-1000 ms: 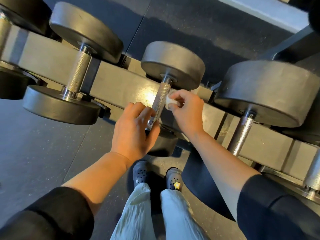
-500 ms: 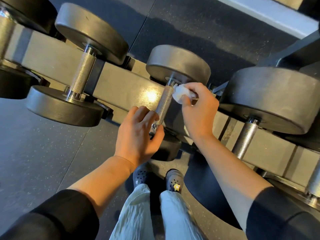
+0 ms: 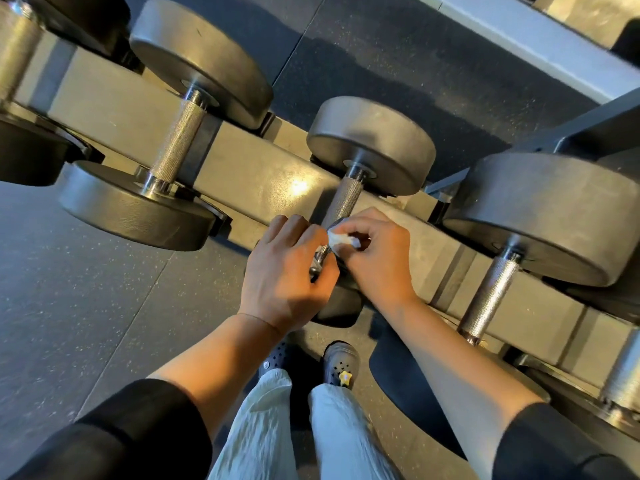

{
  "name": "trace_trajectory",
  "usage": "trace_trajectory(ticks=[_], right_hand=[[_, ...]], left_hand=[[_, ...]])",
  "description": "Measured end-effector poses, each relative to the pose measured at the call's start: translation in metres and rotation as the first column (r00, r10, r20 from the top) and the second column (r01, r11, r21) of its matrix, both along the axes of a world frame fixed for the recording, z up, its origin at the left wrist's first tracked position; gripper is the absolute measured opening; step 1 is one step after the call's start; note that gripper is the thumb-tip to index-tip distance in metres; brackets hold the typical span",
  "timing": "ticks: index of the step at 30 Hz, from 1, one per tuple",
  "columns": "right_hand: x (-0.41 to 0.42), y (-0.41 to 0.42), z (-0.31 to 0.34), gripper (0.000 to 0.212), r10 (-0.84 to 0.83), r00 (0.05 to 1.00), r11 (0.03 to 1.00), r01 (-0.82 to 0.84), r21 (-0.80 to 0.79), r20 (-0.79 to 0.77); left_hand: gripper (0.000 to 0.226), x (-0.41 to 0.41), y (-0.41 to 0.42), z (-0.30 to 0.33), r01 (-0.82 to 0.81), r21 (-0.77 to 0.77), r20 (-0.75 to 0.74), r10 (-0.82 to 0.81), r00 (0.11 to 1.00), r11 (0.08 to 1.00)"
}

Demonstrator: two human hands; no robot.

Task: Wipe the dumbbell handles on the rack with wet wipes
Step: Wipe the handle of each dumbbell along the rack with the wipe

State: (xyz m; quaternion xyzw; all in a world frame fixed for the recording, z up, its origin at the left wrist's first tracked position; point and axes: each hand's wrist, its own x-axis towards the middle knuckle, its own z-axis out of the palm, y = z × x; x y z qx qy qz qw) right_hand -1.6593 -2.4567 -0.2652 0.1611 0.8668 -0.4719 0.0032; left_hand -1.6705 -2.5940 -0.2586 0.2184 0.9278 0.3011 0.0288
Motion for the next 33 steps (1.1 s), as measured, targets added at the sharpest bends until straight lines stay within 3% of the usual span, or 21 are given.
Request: trace_trajectory(ticks=[6, 9, 11, 15, 19, 23, 26, 29, 31, 33], right_hand=[[0.006, 0.003, 0.007, 0.018, 0.112, 0.984, 0.99, -0.1, -0.096, 0.135], [-0.005, 0.002, 0.019, 0.021, -0.018, 0.995, 0.994, 0.029, 0.104, -0.099], [-0.019, 0.001, 0.02, 0.024, -0.002, 0.971, 0.961, 0.067, 0.267, -0.237], [-0.035, -0.001, 0.007, 0.033, 0.172, 0.981, 0.868, -0.107, 0.485, -0.093], [-0.021, -0.007, 0.001, 0.034, 0.21, 0.976, 0.888, -0.168, 0.427, -0.054], [-0.008, -0.01, 0.007, 0.029, 0.254, 0.967, 0.937, -0.238, 0.256, -0.029], [-0.002, -0.005, 0.011, 0.029, 0.311, 0.948, 0.919, -0.319, 0.232, 0.073], [0.005, -0.004, 0.018, 0.034, 0.328, 0.929, 0.932, -0.347, 0.102, 0.169], [0.005, -0.004, 0.02, 0.041, 0.361, 0.906, 0.91, -0.394, 0.127, 0.22], [-0.001, -0.007, 0.023, 0.038, 0.336, 0.929, 0.911, -0.362, 0.197, 0.153]], left_hand=[[0.025, -0.002, -0.001, -0.003, -0.013, -0.001, -0.002, 0.013, 1.0, 1.0], [0.023, -0.001, -0.002, -0.004, -0.027, 0.043, -0.006, 0.028, 1.0, 0.999], [0.022, -0.001, -0.002, -0.004, -0.037, 0.071, -0.01, 0.038, 0.999, 0.997], [0.021, -0.001, -0.003, -0.004, -0.034, 0.106, -0.025, 0.037, 0.999, 0.994], [0.018, 0.001, -0.011, -0.005, -0.097, 0.206, -0.068, 0.113, 0.991, 0.974], [0.031, 0.011, -0.028, -0.015, -0.181, 0.158, -0.075, 0.194, 0.978, 0.971], [0.035, 0.016, -0.031, -0.021, -0.177, 0.166, -0.061, 0.189, 0.98, 0.97], [0.032, 0.016, -0.03, -0.023, -0.165, 0.244, -0.032, 0.179, 0.983, 0.956], [0.032, 0.015, -0.03, -0.025, -0.174, 0.284, 0.023, 0.175, 0.984, 0.943], [0.034, 0.015, -0.03, -0.026, -0.191, 0.287, 0.068, 0.179, 0.981, 0.939]])
